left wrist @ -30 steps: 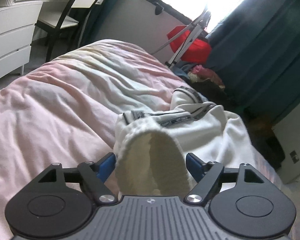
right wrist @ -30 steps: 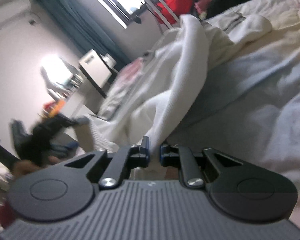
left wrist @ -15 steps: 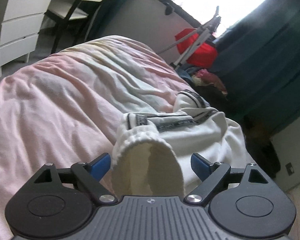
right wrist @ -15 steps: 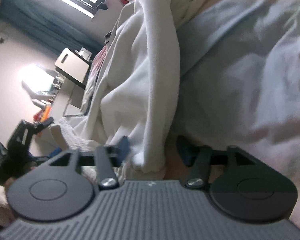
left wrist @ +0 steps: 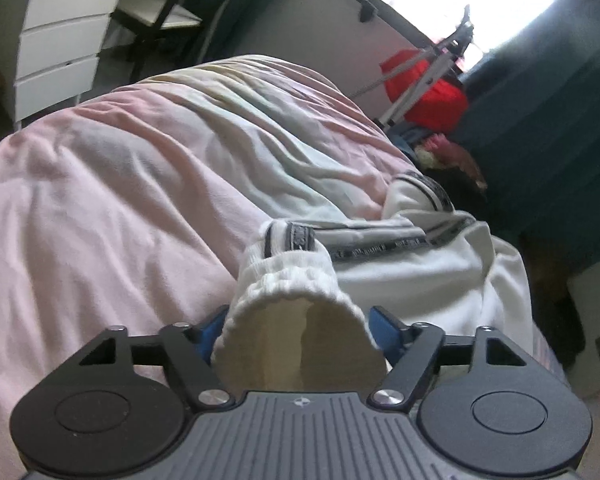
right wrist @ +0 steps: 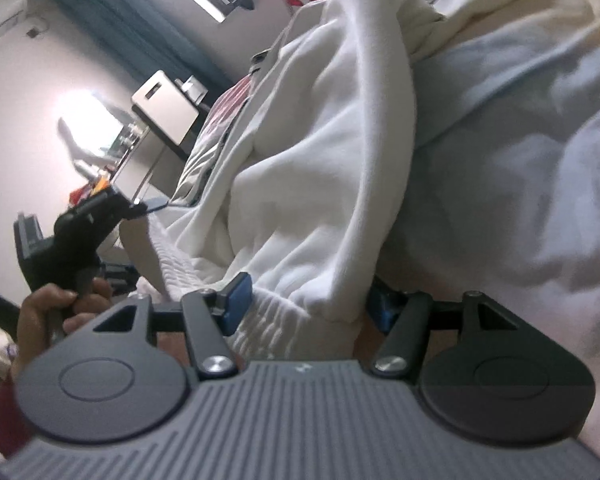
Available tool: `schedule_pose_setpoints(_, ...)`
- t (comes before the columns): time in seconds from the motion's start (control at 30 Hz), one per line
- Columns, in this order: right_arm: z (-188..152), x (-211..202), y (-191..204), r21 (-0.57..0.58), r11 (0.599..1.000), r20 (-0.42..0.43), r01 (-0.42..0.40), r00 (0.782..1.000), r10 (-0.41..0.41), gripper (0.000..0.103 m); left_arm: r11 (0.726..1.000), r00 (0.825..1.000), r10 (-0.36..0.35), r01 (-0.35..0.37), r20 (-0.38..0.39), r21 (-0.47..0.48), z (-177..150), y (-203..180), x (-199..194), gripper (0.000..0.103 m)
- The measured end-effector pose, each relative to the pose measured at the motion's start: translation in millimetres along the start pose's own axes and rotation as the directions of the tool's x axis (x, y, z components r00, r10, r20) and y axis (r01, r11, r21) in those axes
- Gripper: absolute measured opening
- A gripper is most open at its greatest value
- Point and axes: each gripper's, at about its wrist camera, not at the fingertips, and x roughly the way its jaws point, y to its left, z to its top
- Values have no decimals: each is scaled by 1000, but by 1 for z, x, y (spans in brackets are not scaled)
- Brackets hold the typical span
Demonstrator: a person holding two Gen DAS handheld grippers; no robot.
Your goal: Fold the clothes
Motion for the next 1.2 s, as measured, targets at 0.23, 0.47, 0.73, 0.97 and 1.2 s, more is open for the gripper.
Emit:
schedule_pose_setpoints(0.23,-8,-6,-21,165,985,34,-54,998,49,24,994,993,70,-77,95,76,8,-2,-16,19)
schedule_pose_setpoints(0.47,-31,9,40,121,983,45,-140,990,136,14,963,968,111,-160,224,217,56,-10,-39,16)
schedule_pose_setpoints(0.73,-46,100,148,45,950,-24,-310,950,311,8,909,900,233,-336,367,247,179,-17,-41,16)
schedule_pose_setpoints(0.97,-55,205,204,49,942,-117,-332,935,336,9,865,883,337,-427,325,264,234,4,33,16)
schedule_pose_setpoints(1.2,-57,227,197,55,963,-164,-266,948,271,12,875,892,359,-424,274,234,231,33,66,29)
